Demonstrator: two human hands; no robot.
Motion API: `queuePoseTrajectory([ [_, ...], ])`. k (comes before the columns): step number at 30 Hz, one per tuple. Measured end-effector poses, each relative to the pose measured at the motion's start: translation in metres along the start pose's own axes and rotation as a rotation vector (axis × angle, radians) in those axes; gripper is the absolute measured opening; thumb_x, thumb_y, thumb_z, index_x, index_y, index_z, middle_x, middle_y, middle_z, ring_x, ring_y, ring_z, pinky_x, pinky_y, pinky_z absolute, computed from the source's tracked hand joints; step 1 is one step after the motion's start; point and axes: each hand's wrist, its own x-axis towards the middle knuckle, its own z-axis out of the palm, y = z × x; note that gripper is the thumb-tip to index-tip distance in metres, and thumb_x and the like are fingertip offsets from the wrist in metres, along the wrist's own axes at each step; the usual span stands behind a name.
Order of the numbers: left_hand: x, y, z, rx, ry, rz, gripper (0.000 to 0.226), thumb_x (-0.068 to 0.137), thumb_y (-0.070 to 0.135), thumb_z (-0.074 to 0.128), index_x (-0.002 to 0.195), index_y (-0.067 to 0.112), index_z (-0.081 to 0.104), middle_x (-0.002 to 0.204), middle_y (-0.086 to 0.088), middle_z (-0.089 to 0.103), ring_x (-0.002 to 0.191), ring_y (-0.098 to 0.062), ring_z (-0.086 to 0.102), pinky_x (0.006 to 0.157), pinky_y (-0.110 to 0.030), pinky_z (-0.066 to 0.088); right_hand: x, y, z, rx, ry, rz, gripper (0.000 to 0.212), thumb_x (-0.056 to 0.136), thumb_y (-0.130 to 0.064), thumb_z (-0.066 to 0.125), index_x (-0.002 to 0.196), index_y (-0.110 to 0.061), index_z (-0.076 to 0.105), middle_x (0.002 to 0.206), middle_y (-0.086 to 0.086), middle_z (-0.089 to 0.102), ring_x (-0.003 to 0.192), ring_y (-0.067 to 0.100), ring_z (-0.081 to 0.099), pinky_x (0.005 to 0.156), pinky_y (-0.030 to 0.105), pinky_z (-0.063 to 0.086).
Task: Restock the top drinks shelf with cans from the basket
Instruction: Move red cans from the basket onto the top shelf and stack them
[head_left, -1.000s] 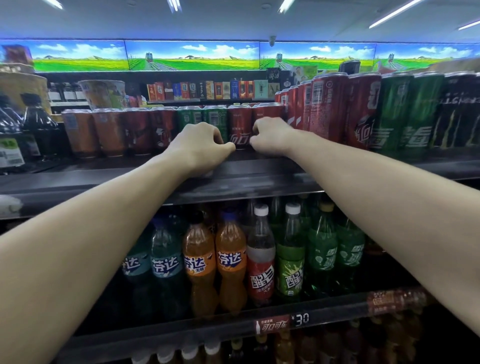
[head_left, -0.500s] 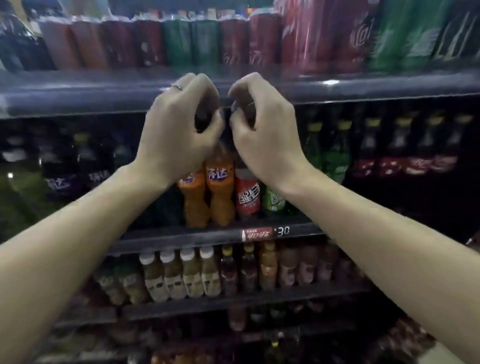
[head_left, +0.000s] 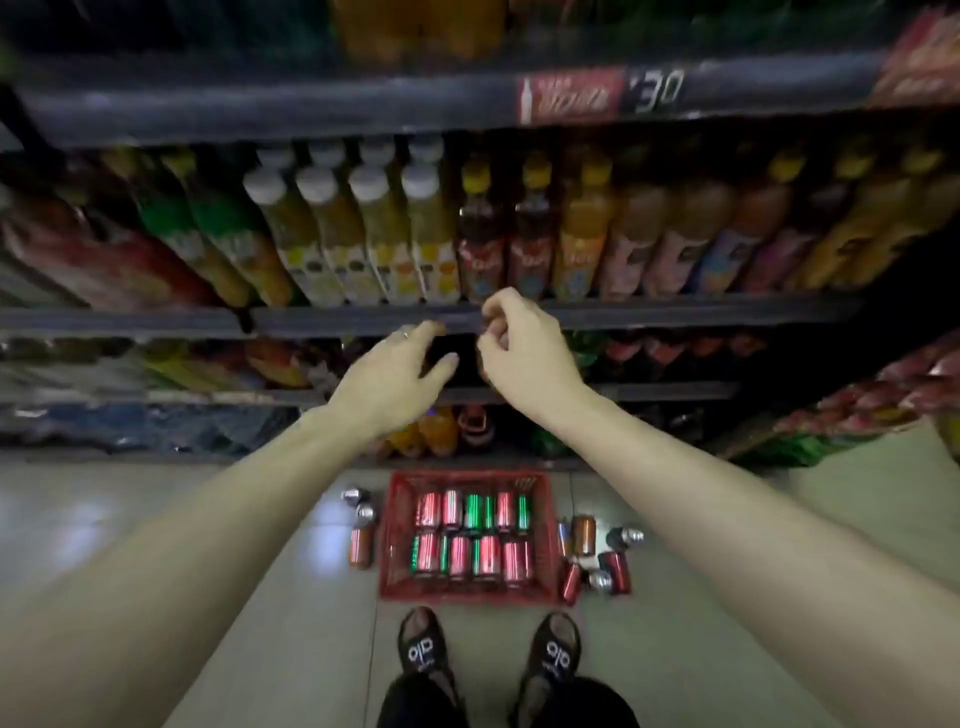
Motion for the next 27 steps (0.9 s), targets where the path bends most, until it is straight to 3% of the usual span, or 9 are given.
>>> queuePoseTrajectory([
  [7, -0.012, -0.106, 0.181, -0.097, -0.268, -0.233, 0.042, 0.104, 0.044, 0.054, 0.135, 0.016, 0.054, 0.130, -0.017, 0.064, 0.122, -0.037, 0.060, 0.100, -0.042, 0.048, -0.045, 0.160, 0.157, 0.029, -0.208, 0.444, 0.025, 0.098, -0.023, 0.059, 0.119, -0.011, 0.057, 0.103, 0.009, 0.069, 0.095, 0.030, 0.066, 0.078, 0.034, 0.050],
  [11, -0.019, -0.169, 0.297, -0.142, -0.410, -0.306, 0.047, 0.103, 0.039, 0.057, 0.141, 0.013, 0.047, 0.130, -0.017, 0.065, 0.118, -0.035, 0.063, 0.097, -0.040, 0.050, -0.074, 0.258, 0.251, 0.071, -0.305, 0.684, 0.029, 0.096, -0.028, 0.062, 0.120, -0.014, 0.055, 0.104, 0.008, 0.068, 0.092, 0.027, 0.064, 0.081, 0.035, 0.051],
  [14, -0.023, -0.217, 0.388, -0.222, -0.485, -0.421, 0.059, 0.098, 0.039, 0.065, 0.148, 0.016, 0.044, 0.141, -0.006, 0.060, 0.126, -0.032, 0.061, 0.106, -0.033, 0.046, -0.099, 0.335, 0.319, 0.121, -0.403, 0.855, 0.050, 0.096, -0.035, 0.065, 0.137, -0.011, 0.048, 0.127, 0.011, 0.062, 0.110, 0.028, 0.060, 0.086, 0.030, 0.043],
  [16, -0.021, -0.248, 0.445, -0.303, -0.517, -0.506, 0.078, 0.089, 0.049, 0.070, 0.153, 0.018, 0.038, 0.150, -0.005, 0.052, 0.135, -0.032, 0.054, 0.114, -0.040, 0.043, -0.110, 0.382, 0.363, 0.151, -0.438, 0.930, 0.063, 0.094, -0.038, 0.067, 0.146, -0.012, 0.043, 0.136, 0.012, 0.057, 0.117, 0.028, 0.058, 0.091, 0.031, 0.043],
  [20, -0.004, -0.300, 0.550, -0.431, -0.490, -0.728, 0.100, 0.087, 0.042, 0.080, 0.162, 0.012, 0.021, 0.162, -0.020, 0.032, 0.147, -0.038, 0.036, 0.121, -0.046, 0.036, -0.127, 0.469, 0.449, 0.181, -0.411, 1.018, 0.060, 0.082, -0.041, 0.076, 0.132, -0.018, 0.051, 0.129, 0.005, 0.064, 0.105, 0.021, 0.060, 0.096, 0.031, 0.048],
  [22, 0.005, -0.317, 0.595, -0.411, -0.447, -0.789, 0.106, 0.084, 0.044, 0.082, 0.162, 0.014, 0.017, 0.163, -0.023, 0.025, 0.149, -0.041, 0.031, 0.122, -0.050, 0.034, -0.133, 0.511, 0.491, 0.097, -0.369, 1.042, 0.085, 0.065, -0.058, 0.075, 0.135, -0.018, 0.049, 0.135, 0.008, 0.061, 0.119, 0.027, 0.060, 0.104, 0.039, 0.050],
  [24, 0.012, -0.332, 0.633, -0.319, -0.432, -0.835, 0.111, 0.082, 0.049, 0.083, 0.162, 0.016, 0.014, 0.166, -0.026, 0.014, 0.152, -0.046, 0.024, 0.122, -0.052, 0.032, -0.136, 0.545, 0.524, 0.026, -0.346, 1.071, 0.110, 0.057, -0.069, 0.071, 0.149, -0.019, 0.037, 0.148, 0.014, 0.048, 0.137, 0.034, 0.046, 0.111, 0.045, 0.045],
  [27, 0.011, -0.354, 0.679, -0.243, -0.354, -0.887, 0.117, 0.077, 0.056, 0.085, 0.162, 0.017, 0.014, 0.166, -0.028, 0.009, 0.152, -0.049, 0.018, 0.122, -0.054, 0.029, -0.140, 0.578, 0.554, 0.073, -0.300, 1.109, 0.123, 0.048, -0.073, 0.072, 0.151, -0.021, 0.029, 0.149, 0.014, 0.047, 0.139, 0.036, 0.044, 0.111, 0.045, 0.044],
])
